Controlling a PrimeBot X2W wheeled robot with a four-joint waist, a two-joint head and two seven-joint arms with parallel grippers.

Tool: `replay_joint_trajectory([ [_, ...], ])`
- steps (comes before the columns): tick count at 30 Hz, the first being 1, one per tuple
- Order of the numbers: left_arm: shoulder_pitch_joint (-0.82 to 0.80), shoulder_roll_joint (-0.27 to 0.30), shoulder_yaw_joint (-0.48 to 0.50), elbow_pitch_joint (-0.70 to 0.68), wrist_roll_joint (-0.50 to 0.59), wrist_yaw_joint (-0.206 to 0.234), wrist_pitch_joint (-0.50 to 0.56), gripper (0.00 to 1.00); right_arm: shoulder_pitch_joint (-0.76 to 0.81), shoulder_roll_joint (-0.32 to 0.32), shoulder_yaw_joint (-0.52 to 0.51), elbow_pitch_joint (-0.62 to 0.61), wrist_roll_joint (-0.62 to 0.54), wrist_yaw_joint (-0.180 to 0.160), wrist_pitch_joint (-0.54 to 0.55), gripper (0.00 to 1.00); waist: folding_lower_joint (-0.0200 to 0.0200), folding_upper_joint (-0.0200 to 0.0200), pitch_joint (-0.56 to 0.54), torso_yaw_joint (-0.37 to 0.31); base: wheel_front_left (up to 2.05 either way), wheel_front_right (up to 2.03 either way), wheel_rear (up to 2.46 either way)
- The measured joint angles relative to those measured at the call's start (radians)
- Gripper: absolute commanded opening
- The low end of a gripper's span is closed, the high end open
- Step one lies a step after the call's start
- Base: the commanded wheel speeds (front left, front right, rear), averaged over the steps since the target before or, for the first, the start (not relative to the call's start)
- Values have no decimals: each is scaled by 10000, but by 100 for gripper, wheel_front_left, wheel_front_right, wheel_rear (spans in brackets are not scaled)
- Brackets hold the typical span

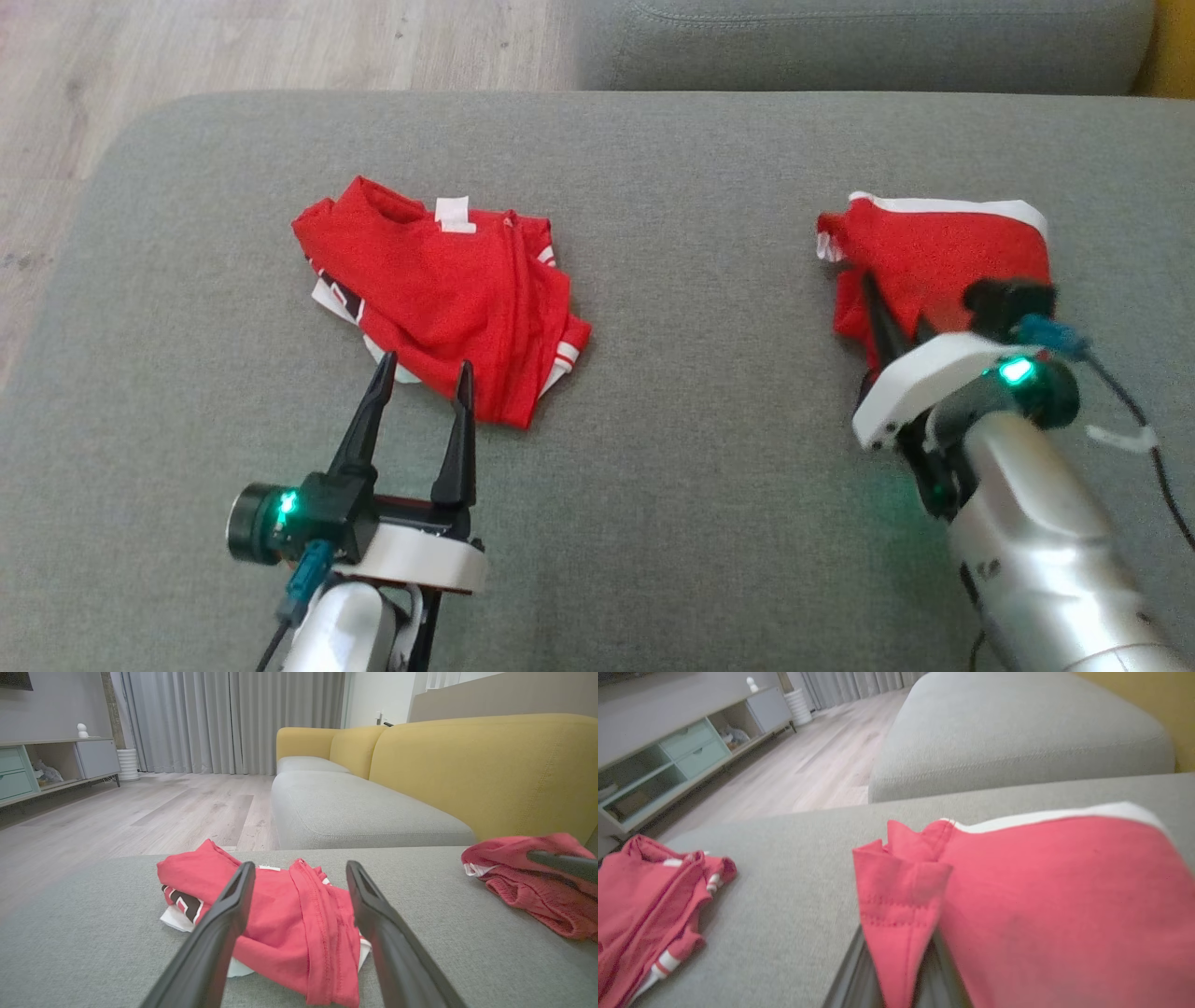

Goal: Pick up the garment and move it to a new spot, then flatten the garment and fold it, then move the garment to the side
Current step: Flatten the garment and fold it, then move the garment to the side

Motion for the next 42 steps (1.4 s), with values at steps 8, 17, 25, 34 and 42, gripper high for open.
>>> replay_joint_trajectory([
  [8, 0, 2, 88, -10, -2, 2, 0, 100, -101, -56, 972, 1461, -907, 0, -757, 100, 0, 0, -96, -332, 0, 0, 0],
  [17, 70, 2, 295, -255, -102, 19, 0, 100, 111, -215, -1388, -481, -1837, 0, -1342, 100, 0, 0, -714, -1220, 0, 0, 0],
  [25, 499, 15, 313, -332, -253, 153, 0, 100, 2877, 441, -3315, -3553, -3072, 0, -1365, 100, -2, 0, -1126, -1714, 0, 0, 0],
  [34, 824, 23, 437, -299, -370, 263, 0, 100, 4508, 644, -3078, -4823, -2696, 0, -1365, 100, 0, 0, -968, -1635, 0, 0, 0],
  [42, 692, 25, 397, -332, -410, 245, 0, 100, 4076, 646, -3110, -4993, -2788, 0, -1302, 100, 0, 0, -513, -1395, 0, 0, 0],
])
